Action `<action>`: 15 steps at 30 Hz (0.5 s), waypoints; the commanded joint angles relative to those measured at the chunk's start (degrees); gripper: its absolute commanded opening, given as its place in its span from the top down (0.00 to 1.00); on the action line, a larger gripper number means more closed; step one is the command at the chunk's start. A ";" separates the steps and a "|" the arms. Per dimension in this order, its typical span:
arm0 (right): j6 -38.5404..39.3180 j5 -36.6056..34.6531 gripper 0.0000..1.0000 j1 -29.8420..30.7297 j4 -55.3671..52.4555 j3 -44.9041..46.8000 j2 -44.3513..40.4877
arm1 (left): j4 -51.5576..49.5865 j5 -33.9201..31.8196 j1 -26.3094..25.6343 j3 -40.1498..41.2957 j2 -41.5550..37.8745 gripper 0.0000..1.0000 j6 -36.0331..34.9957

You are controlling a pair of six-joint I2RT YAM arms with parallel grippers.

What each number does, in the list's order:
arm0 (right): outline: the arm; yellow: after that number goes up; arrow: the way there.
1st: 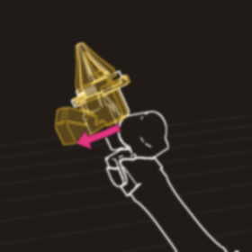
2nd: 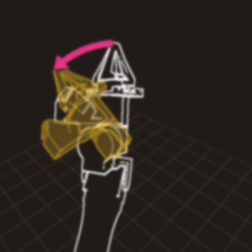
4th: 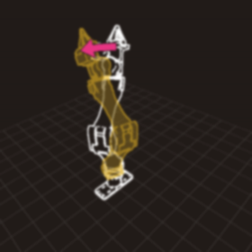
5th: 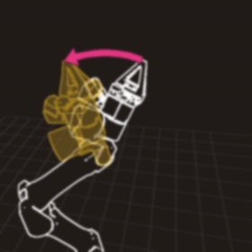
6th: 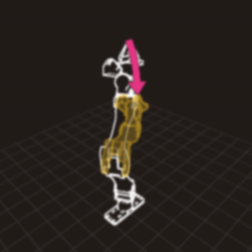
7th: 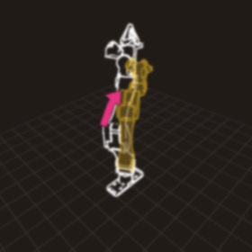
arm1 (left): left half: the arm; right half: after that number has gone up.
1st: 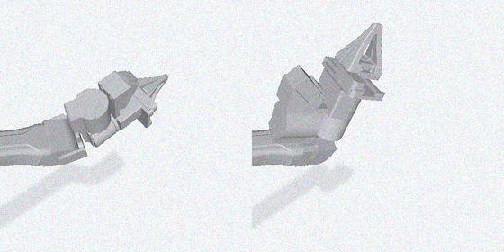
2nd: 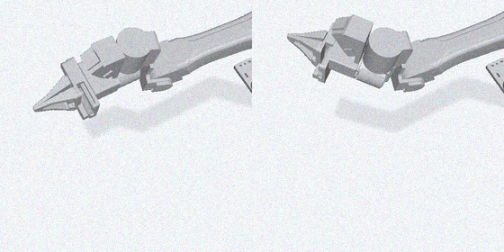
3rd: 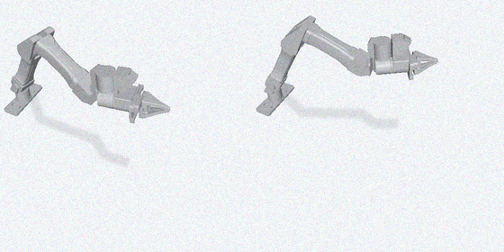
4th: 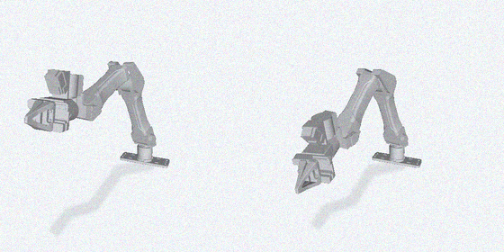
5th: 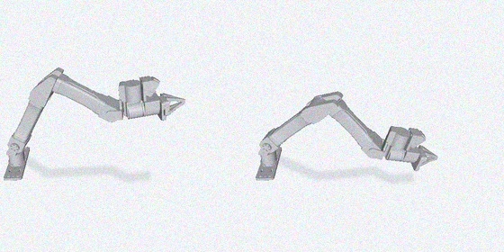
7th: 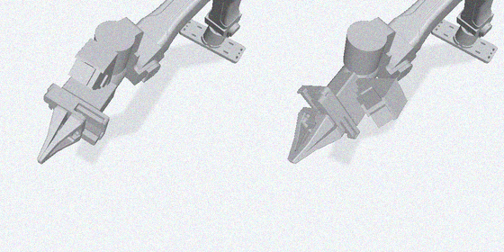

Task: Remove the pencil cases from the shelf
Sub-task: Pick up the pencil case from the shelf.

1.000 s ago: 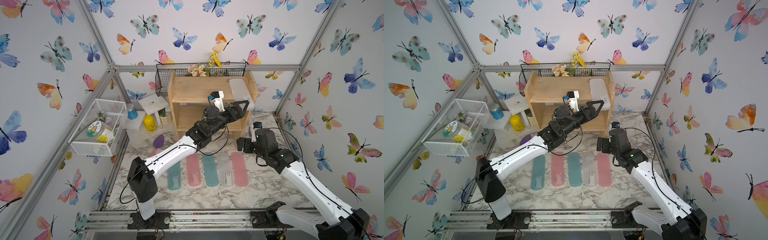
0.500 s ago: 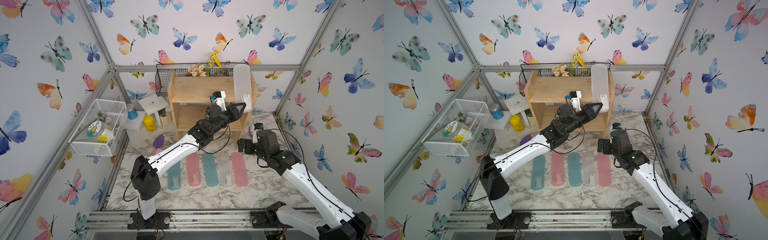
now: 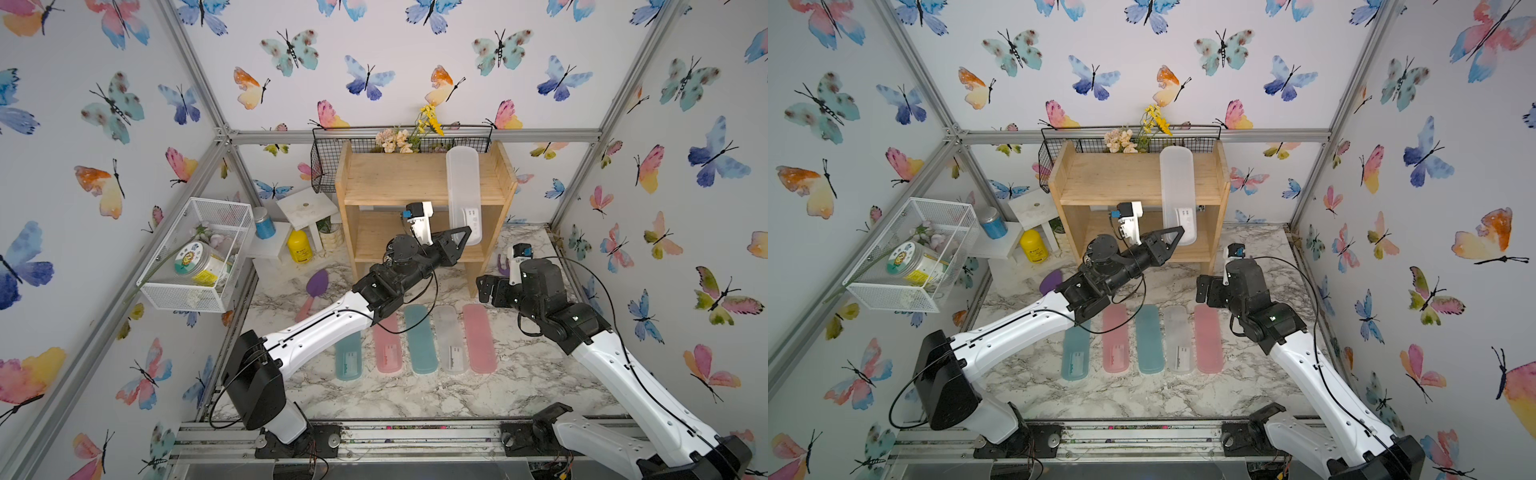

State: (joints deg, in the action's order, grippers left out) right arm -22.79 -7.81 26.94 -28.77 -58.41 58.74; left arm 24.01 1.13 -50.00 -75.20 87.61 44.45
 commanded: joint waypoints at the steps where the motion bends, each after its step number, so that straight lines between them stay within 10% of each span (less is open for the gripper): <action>1: 0.97 2.75 0.01 -0.31 -1.36 -2.23 -1.65 | -0.79 -6.51 -1.02 6.41 -6.53 1.00 -8.95; 15: 0.32 15.93 0.01 2.35 -0.19 -12.14 0.93 | -5.91 -32.11 -13.22 33.03 -33.60 1.00 -22.99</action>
State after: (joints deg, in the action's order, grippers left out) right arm -21.93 4.01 28.25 -28.86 -69.30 58.26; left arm 18.65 -22.74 -62.15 -44.53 57.21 24.34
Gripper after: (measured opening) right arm 0.990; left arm 0.224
